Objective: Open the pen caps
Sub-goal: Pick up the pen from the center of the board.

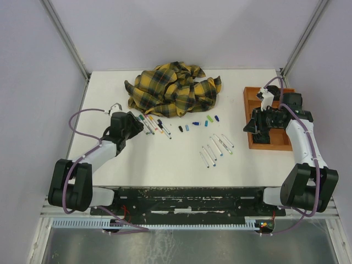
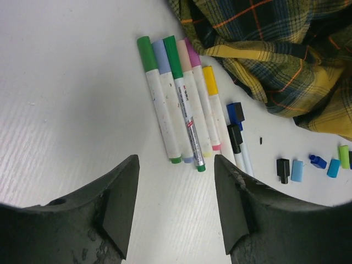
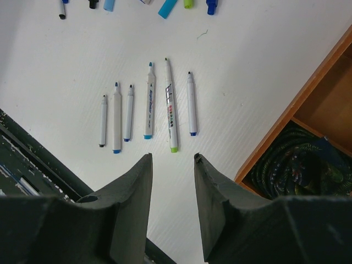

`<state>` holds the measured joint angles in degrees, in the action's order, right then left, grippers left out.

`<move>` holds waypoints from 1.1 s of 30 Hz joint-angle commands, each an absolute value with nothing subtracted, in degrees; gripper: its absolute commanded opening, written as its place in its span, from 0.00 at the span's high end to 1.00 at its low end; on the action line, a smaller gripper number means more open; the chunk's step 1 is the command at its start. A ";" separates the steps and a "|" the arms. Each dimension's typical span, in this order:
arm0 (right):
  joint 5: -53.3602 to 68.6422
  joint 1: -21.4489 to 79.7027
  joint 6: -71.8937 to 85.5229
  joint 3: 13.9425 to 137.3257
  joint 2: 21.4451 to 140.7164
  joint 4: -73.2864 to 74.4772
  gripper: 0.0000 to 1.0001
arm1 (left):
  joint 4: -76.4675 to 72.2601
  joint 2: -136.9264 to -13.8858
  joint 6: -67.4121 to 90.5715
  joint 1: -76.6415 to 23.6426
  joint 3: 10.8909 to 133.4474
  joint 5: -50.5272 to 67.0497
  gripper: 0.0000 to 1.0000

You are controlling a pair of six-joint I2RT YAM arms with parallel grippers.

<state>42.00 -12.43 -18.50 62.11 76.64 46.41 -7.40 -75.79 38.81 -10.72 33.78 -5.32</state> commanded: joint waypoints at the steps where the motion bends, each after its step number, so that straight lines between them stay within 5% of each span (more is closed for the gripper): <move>1: 43.28 -12.63 -19.54 62.64 75.31 45.99 0.56 | -4.83 -78.31 35.39 -10.33 39.37 -7.17 0.42; 3: 43.24 -12.58 -19.57 62.62 75.27 45.95 0.56 | -0.69 -80.40 35.07 -10.54 42.27 -9.50 0.49; 12: 43.22 -12.63 -19.59 62.66 75.64 46.01 0.56 | 16.85 -89.32 34.48 -16.44 55.22 -25.84 0.50; 33: 42.89 -12.58 -19.53 62.52 75.82 45.88 0.56 | 22.68 -102.51 34.98 -18.98 66.11 -27.62 0.56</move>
<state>42.00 -12.43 -18.92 62.11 76.64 46.44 21.91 -101.34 36.34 -18.50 63.44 -25.50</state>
